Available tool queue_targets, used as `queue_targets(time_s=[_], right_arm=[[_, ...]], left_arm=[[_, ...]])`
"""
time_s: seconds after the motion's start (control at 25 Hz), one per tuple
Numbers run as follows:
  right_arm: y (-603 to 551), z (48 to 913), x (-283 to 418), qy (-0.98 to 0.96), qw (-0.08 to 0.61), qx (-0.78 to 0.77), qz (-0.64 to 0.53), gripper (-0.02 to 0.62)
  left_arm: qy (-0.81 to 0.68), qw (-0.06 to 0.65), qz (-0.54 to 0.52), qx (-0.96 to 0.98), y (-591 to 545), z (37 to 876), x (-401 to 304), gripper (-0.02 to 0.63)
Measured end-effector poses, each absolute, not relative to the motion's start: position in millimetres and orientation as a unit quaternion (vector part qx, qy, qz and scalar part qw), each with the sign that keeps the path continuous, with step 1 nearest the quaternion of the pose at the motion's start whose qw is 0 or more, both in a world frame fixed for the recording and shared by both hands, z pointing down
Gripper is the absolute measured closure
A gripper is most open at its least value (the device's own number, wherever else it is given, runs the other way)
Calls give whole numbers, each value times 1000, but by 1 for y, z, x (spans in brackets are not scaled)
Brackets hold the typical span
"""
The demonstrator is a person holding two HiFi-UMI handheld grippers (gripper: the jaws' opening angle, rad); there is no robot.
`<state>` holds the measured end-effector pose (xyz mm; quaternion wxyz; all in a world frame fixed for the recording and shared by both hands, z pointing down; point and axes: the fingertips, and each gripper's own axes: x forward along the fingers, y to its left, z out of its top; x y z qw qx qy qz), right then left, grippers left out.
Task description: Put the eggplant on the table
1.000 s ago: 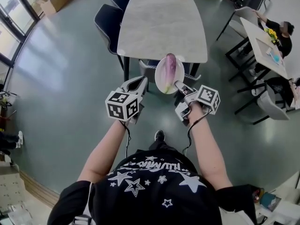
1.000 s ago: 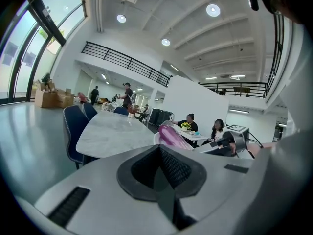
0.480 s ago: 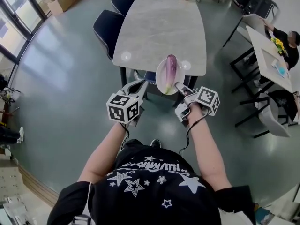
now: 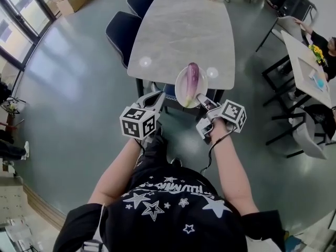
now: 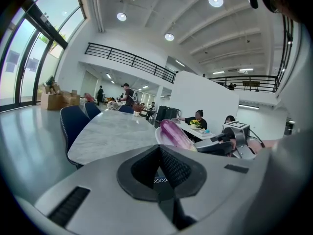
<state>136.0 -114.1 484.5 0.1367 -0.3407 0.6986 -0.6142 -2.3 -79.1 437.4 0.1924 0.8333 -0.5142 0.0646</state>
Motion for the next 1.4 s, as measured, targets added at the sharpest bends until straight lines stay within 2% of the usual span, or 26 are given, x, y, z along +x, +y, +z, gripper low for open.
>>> queue_targets(time_s=[0.88,1.4], right_arm=[[-285,485,118,658,156,-412,-610,574],[-372,494,96,622,192,-465,-600,574]], left_arm=[[-455,212,61,863,-279,443,-33,598],[-409,217,69,884,-376,454,-81,598]])
